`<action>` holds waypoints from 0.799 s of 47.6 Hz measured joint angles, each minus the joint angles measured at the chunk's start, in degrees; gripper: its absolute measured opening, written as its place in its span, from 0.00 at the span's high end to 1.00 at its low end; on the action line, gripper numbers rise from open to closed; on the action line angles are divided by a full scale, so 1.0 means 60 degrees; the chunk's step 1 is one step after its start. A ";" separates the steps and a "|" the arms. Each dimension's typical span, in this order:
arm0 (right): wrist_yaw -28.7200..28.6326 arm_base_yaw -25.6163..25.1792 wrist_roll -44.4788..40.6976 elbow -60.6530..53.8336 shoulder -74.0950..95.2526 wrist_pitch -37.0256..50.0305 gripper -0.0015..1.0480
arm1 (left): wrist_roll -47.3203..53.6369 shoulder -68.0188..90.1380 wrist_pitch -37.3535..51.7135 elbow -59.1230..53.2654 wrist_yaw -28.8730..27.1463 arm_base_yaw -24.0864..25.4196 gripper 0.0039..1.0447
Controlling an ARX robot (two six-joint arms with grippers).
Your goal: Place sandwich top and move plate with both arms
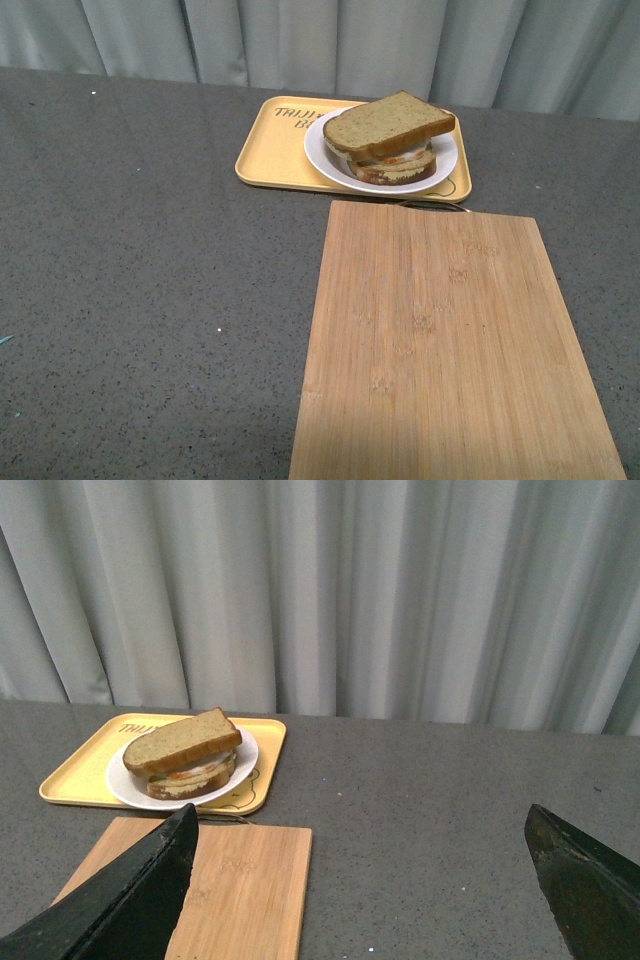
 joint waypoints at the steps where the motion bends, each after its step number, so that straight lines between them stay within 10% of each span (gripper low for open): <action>1: 0.0000 0.0000 0.0000 0.0000 0.0000 0.0000 0.09 | 0.0000 0.0000 0.0000 0.0000 0.0000 0.0000 0.87; 25: 0.0000 0.0000 0.0000 0.0000 0.0000 0.0000 0.09 | 0.0007 -0.0011 0.0000 0.0000 0.0000 0.0000 0.04; 38: 0.0000 0.0000 0.0000 0.0000 0.0000 0.0000 0.09 | 0.0007 -0.0011 0.0000 0.0000 0.0000 0.0000 0.06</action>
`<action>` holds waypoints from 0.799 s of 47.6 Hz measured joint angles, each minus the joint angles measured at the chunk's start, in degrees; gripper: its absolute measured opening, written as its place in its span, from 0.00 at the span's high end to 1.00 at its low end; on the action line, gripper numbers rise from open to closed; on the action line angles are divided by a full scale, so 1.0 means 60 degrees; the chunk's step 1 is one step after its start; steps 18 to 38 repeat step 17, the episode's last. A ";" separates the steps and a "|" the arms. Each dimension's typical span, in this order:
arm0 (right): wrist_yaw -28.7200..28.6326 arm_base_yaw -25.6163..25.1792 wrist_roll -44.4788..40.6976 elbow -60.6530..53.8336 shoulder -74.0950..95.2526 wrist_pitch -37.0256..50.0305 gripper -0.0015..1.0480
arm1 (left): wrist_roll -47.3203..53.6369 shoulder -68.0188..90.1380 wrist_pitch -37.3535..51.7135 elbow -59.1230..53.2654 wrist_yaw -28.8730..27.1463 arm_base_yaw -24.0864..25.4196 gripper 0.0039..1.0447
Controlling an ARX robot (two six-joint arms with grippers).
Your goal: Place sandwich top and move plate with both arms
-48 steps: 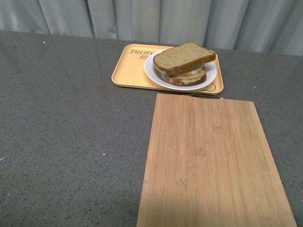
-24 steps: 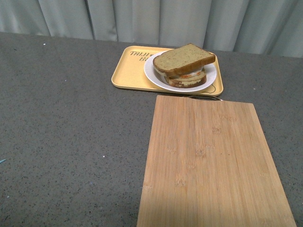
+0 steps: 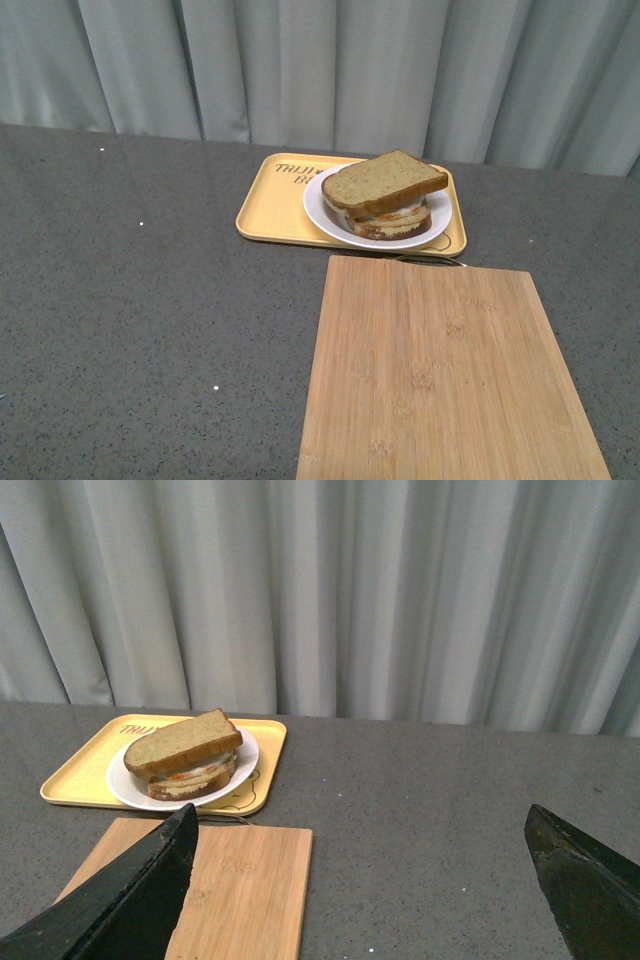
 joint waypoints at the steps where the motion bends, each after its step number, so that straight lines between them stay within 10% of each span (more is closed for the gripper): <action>1: 0.0000 0.0000 0.0004 0.0000 0.0000 0.0000 0.09 | 0.0004 0.0000 0.0000 0.0000 0.0000 0.0000 0.06; 38: 0.0000 0.0000 0.0004 0.0000 0.0000 0.0000 0.09 | 0.0000 0.0000 0.0000 0.0000 0.0000 0.0000 0.06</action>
